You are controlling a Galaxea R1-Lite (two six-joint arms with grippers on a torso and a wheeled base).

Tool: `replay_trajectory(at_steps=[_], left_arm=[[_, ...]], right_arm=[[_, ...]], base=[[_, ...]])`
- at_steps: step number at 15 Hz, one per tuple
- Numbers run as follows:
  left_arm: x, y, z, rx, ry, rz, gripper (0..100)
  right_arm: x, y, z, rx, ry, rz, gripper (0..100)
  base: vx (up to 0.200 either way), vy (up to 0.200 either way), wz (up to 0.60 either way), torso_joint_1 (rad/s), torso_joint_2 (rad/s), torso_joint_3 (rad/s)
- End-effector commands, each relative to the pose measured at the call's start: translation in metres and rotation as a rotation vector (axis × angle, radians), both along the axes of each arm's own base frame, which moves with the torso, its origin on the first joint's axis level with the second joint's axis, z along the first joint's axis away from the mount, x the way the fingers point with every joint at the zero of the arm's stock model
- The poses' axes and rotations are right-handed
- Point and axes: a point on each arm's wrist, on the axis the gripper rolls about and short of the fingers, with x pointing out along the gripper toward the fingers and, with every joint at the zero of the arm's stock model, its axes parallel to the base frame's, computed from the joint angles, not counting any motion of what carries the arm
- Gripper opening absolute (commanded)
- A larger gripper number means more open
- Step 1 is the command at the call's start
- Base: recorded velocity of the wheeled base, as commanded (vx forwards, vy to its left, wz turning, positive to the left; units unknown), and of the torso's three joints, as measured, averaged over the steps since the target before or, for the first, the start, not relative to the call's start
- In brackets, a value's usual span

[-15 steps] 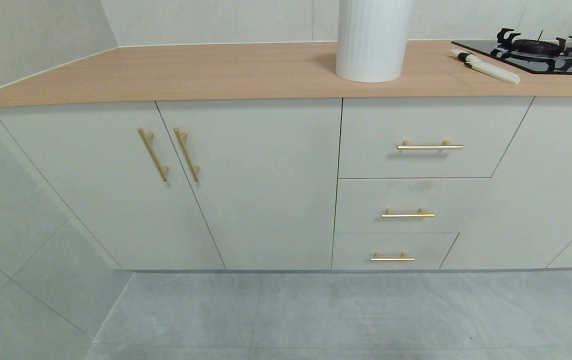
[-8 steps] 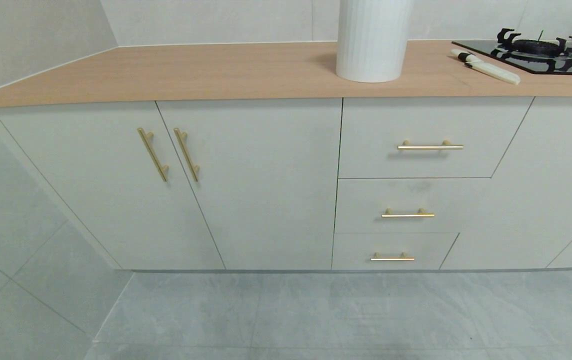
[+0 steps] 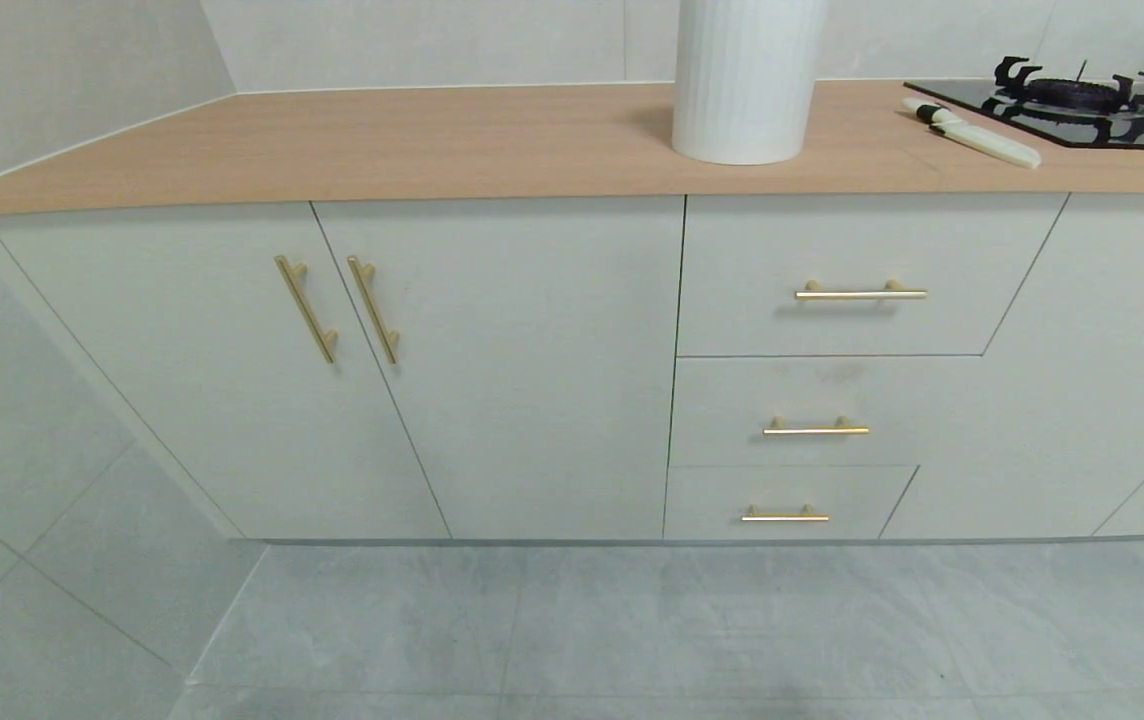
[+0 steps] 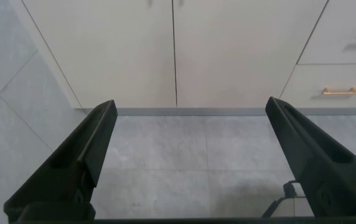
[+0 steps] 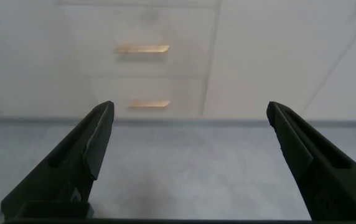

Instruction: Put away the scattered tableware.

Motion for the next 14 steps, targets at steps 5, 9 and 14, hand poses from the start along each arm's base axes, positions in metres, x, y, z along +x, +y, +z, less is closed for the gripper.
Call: replay_trajectory(at_steps=[5, 9, 14], left_arm=[[0.0, 0.0, 0.0001, 0.0, 0.0, -0.001, 100], [0.0, 0.0, 0.0001, 0.001, 0.0, 0.001, 100], [0.0, 0.0, 0.0001, 0.001, 0.0, -0.001, 100]], right_arm=[[0.0002, 0.0001, 0.0001, 0.008, -0.001, 0.003, 100], [0.0002, 0.0001, 0.0001, 0.009, -0.001, 0.003, 100], [0.0002, 0.0001, 0.0001, 0.008, -0.001, 0.003, 100]], base=[[0.0, 0.0, 0.0, 0.0, 0.0, 0.0], [0.0, 0.0, 0.0, 0.0, 0.0, 0.0], [0.2, 0.0, 0.0, 0.001, 0.0, 0.002]])
